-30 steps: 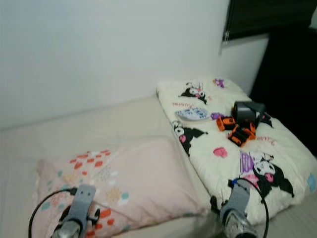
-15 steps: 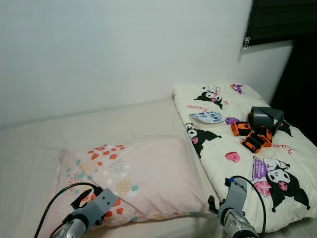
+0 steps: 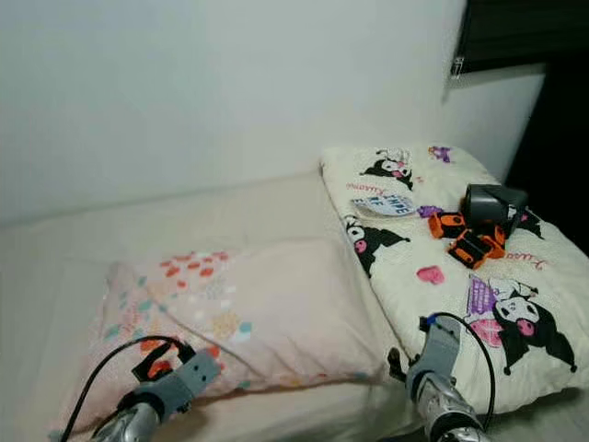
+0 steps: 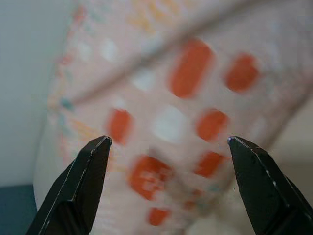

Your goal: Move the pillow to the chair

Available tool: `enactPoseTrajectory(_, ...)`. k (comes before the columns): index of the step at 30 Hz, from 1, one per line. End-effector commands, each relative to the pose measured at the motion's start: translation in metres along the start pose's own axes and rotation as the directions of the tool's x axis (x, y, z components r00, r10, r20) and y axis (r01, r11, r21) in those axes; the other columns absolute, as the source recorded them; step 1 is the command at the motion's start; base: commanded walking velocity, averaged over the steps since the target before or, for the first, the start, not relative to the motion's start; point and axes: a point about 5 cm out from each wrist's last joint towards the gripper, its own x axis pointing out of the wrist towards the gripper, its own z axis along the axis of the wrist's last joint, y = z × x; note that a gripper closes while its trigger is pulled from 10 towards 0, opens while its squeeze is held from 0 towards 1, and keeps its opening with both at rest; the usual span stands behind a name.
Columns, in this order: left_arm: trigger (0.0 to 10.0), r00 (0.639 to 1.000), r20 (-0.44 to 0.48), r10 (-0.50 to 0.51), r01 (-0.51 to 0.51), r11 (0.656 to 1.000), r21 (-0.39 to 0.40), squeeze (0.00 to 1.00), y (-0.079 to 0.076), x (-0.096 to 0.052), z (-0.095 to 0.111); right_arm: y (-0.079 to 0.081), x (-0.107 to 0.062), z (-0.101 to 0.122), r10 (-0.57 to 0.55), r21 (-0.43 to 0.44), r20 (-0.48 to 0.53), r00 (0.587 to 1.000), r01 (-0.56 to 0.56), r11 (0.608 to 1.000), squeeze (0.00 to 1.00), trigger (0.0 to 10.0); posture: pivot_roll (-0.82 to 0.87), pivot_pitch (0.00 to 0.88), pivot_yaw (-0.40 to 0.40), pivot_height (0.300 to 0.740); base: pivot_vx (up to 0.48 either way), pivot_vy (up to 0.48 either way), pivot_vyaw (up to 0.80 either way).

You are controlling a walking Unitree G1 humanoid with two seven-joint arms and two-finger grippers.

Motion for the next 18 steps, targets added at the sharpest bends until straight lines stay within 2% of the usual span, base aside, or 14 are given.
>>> enactPoseTrajectory(1,10.0,0.999,-0.035,0.004,-0.003,0.999,0.044,0.00,-0.003,-0.004,-0.008,0.003,0.001,0.002,0.014,0.020,-0.003,1.000,-0.014,1.000,0.00,10.0,-0.14,0.008,0.030,0.605,0.000,0.000,0.00)
enactPoseTrajectory(4,10.0,0.999,-0.029,0.040,-0.038,0.997,0.068,0.00,0.000,-0.004,-0.008,0.005,0.001,0.007,0.021,0.022,0.013,1.000,-0.022,1.000,0.00,10.0,-0.14,0.008,0.030,0.595,0.000,0.000,0.00)
enactPoseTrajectory(11,10.0,0.972,0.056,0.230,-0.236,0.959,0.160,0.00,0.031,0.010,0.006,0.017,0.003,0.042,0.096,0.073,0.135,0.986,-0.106,0.992,0.00,10.0,-0.15,0.010,0.025,0.560,0.000,0.000,0.00)
enactPoseTrajectory(12,10.0,0.972,0.056,0.230,-0.236,0.959,0.160,0.00,0.031,0.010,0.006,0.017,0.003,0.042,0.096,0.073,0.135,0.986,-0.106,0.992,0.00,10.0,-0.15,0.010,0.025,0.560,0.000,0.000,0.00)
enactPoseTrajectory(14,10.0,0.961,0.077,0.265,-0.275,0.946,0.171,0.00,0.039,0.013,0.009,0.023,0.002,0.056,0.127,0.090,0.188,0.974,-0.146,0.985,0.00,10.0,-0.15,0.013,0.024,0.556,0.000,0.000,0.00)
enactPoseTrajectory(18,10.0,0.967,0.115,0.228,-0.248,0.949,0.195,0.00,0.035,0.016,0.017,0.030,0.002,0.067,0.141,0.073,0.208,0.968,-0.159,0.984,0.00,10.0,-0.16,0.019,0.021,0.556,0.000,0.000,0.00)
